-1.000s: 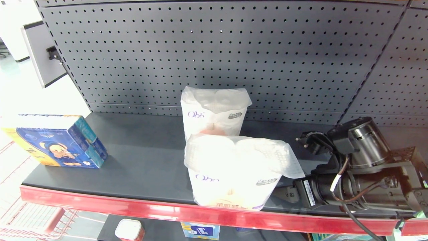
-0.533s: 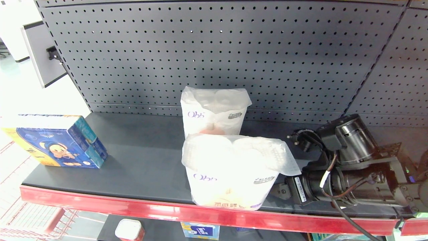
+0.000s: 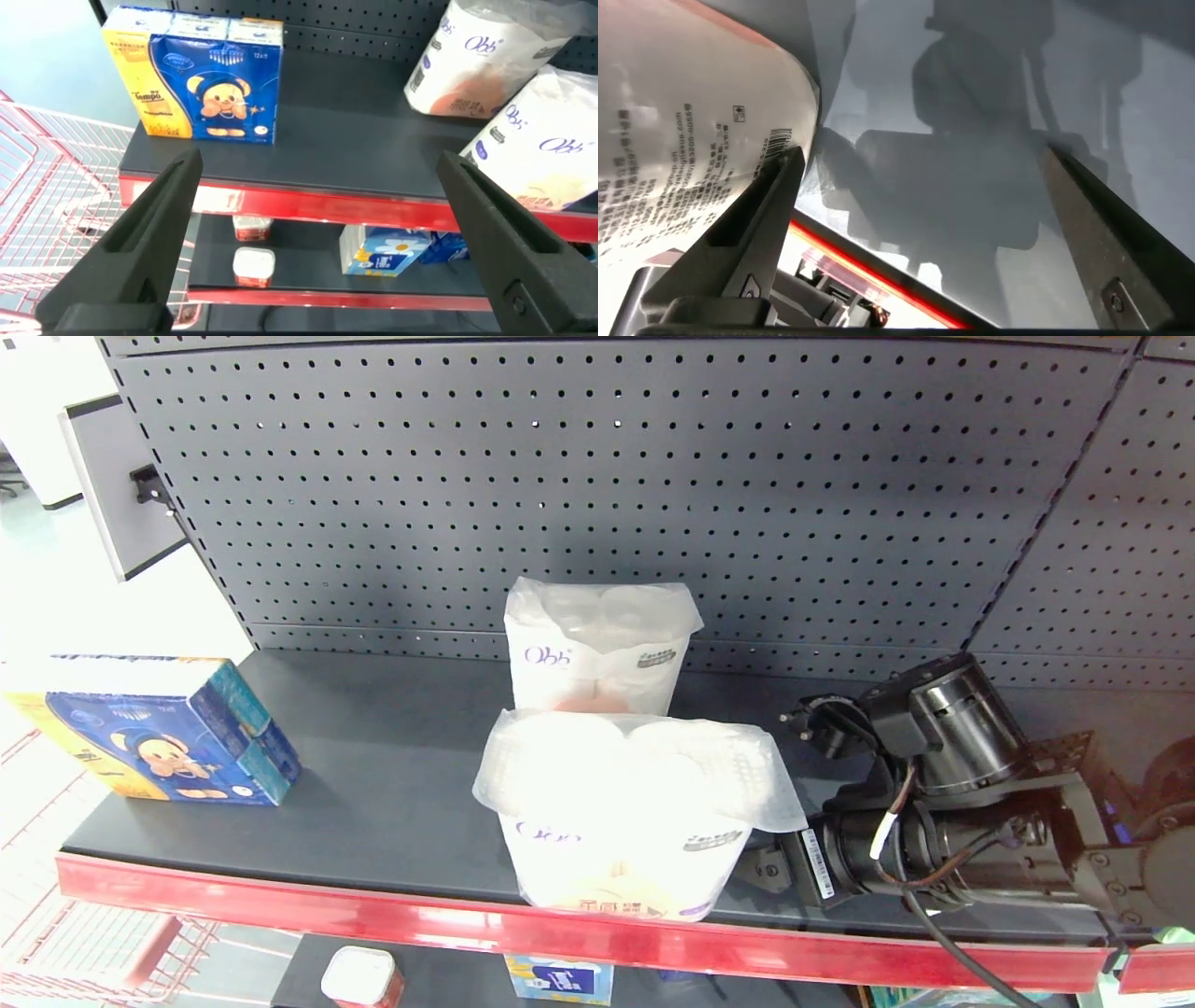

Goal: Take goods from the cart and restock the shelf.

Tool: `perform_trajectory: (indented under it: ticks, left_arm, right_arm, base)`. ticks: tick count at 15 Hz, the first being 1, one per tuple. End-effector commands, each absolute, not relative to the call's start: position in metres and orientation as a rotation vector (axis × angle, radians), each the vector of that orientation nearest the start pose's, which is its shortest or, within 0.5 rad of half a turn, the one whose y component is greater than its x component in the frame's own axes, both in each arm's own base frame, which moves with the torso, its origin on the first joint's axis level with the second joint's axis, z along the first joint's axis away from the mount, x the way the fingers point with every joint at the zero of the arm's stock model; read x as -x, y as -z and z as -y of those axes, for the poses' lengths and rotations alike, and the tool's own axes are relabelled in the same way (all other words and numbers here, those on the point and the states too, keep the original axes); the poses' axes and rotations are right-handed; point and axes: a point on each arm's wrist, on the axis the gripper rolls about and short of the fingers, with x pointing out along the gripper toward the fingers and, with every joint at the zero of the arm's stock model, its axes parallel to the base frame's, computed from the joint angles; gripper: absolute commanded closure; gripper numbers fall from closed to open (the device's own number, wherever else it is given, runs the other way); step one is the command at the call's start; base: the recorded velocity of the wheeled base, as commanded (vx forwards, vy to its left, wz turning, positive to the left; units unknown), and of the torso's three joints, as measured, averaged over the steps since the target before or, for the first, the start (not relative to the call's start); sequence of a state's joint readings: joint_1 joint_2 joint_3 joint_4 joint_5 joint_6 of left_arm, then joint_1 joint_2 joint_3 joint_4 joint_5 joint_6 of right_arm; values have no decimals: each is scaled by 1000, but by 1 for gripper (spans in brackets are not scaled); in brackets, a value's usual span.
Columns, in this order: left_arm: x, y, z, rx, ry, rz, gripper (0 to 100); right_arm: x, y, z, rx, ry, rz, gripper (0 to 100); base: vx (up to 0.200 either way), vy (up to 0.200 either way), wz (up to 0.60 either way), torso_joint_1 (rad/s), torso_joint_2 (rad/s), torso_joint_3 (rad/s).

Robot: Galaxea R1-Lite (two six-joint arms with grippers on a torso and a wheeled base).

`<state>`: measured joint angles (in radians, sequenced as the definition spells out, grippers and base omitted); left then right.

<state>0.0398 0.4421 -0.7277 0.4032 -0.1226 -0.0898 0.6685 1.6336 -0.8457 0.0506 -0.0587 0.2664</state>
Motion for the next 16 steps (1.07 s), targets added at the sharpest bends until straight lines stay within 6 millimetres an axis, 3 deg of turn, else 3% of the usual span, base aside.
perform_trajectory:
  ticks: [1,16]
  left_arm:
    - [22,-238,4,100,77,-123,0]
    - [23,-239,4,100,77,-121,0]
  right_arm:
    - [-209,-151,-167,64,-468,-867,0]
    - [-210,-149,-178,67,-489,-874,0]
  base:
    - [0,0,0,0,0,0]
    - [0,0,0,0,0,0]
